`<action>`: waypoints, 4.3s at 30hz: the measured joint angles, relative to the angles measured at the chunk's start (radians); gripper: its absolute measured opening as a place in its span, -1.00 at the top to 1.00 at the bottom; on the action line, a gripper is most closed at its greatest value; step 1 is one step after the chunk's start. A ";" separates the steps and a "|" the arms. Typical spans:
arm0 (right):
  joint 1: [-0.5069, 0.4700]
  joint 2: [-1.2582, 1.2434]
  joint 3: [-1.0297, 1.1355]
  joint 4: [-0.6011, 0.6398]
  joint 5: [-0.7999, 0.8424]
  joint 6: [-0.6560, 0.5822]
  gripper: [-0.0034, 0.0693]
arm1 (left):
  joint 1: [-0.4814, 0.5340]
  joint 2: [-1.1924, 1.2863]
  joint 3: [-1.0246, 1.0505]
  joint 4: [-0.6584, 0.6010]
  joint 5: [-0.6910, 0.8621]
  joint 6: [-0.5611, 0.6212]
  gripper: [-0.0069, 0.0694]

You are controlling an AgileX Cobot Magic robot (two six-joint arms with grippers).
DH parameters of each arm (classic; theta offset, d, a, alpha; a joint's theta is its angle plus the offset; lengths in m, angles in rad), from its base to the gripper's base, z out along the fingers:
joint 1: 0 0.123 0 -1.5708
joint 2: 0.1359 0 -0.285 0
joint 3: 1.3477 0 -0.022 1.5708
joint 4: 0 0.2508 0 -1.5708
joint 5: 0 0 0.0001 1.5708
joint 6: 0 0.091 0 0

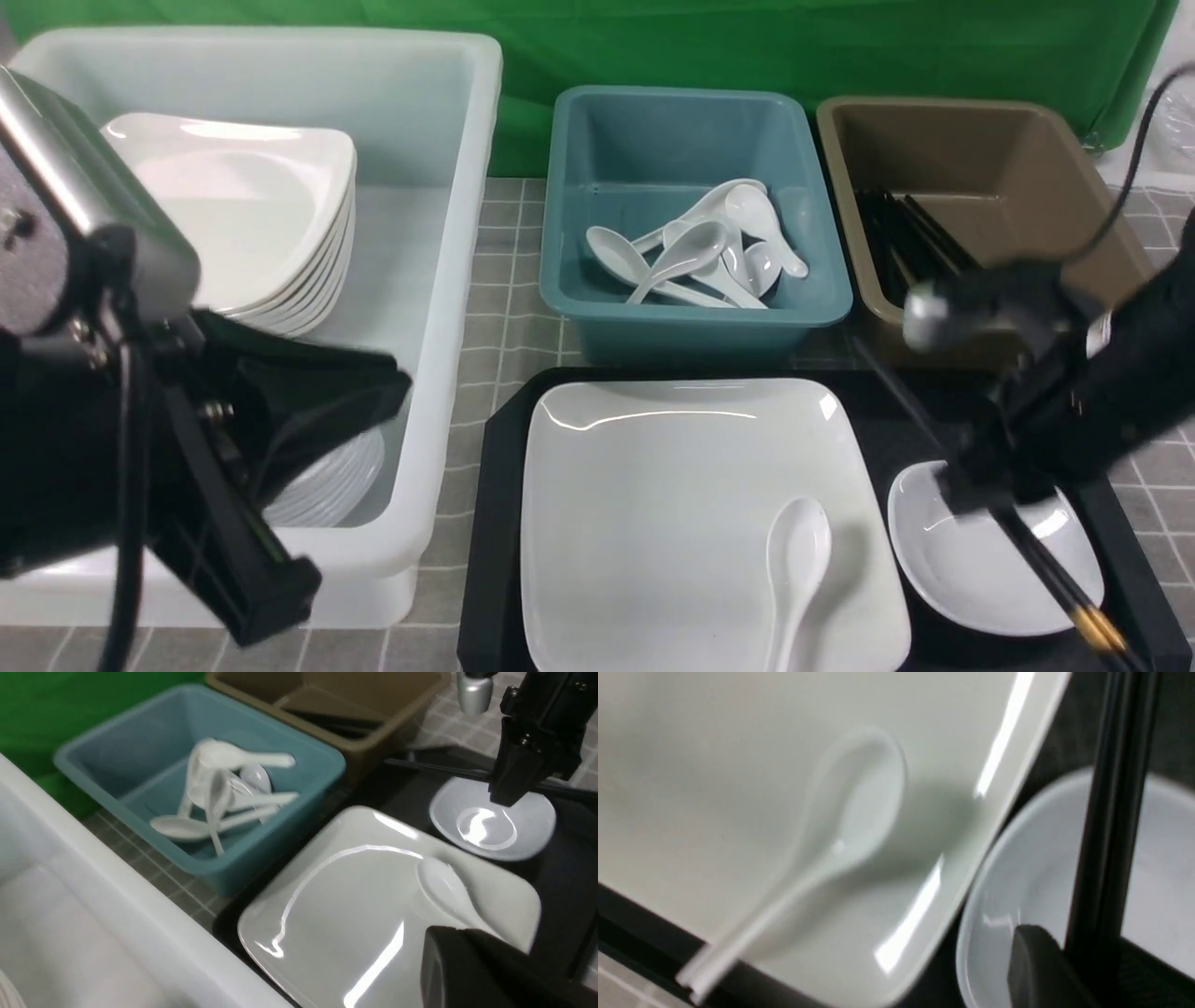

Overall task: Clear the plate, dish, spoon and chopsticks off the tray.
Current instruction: Use the right arm to put the chopsticks into the small storage box on the right, then use the right arm to grab a small plate from the dinner plate, then use the right arm to put the small plate into the large storage box on the left

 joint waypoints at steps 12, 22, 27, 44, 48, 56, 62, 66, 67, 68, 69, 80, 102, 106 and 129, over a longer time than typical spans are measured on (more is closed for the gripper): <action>-0.254 0.450 -0.716 0.339 -0.018 0.000 0.56 | 0.000 -0.016 0.000 -0.118 -0.092 0.142 0.77; -0.291 0.710 -0.983 0.151 -0.034 0.146 -0.06 | 0.000 -0.019 0.000 -0.121 -0.009 0.144 0.77; -0.294 0.685 -0.986 0.097 0.066 0.150 -0.64 | 0.000 -0.019 0.000 -0.116 -0.005 0.144 0.77; -0.060 0.153 -0.560 -0.204 0.361 0.146 0.44 | 0.000 -0.019 0.000 0.007 0.025 0.109 0.77; 0.075 -0.018 -0.218 -0.269 0.314 0.154 0.31 | 0.000 -0.019 0.000 0.006 0.028 0.108 0.77; 0.199 -0.097 0.212 -0.352 -0.025 0.069 -0.43 | 0.000 -0.019 0.000 0.006 0.029 0.090 0.77; 0.202 -0.037 0.315 -0.456 -0.225 0.055 -0.54 | 0.000 -0.019 0.000 0.006 0.033 0.083 0.77; 0.203 0.051 0.324 -0.472 -0.324 0.054 -0.54 | 0.000 -0.019 0.000 0.006 0.036 0.071 0.77; 0.203 0.074 0.324 -0.477 -0.341 0.054 -0.54 | 0.000 -0.019 0.000 0.006 0.039 0.068 0.77; 0.203 0.091 0.324 -0.479 -0.352 0.054 -0.54 | 0.000 -0.019 0.000 0.006 0.042 0.067 0.77; 0.203 0.103 0.321 -0.482 -0.363 0.054 -0.54 | 0.000 -0.019 0.000 0.006 0.048 0.066 0.77; 0.203 0.110 0.310 -0.481 -0.343 0.077 -0.50 | 0.000 -0.019 0.000 0.013 0.066 0.065 0.77; 0.345 -0.085 0.138 -0.545 0.025 0.225 0.75 | 0.000 -0.068 0.000 0.013 0.060 0.064 0.77; 0.446 -0.180 -0.041 -0.542 0.108 0.297 0.76 | 0.000 -0.118 -0.001 0.088 0.054 -0.028 0.77; 0.871 0.707 -1.245 -0.405 0.096 0.076 0.76 | 0.000 -0.685 -0.002 0.859 0.529 -0.805 0.77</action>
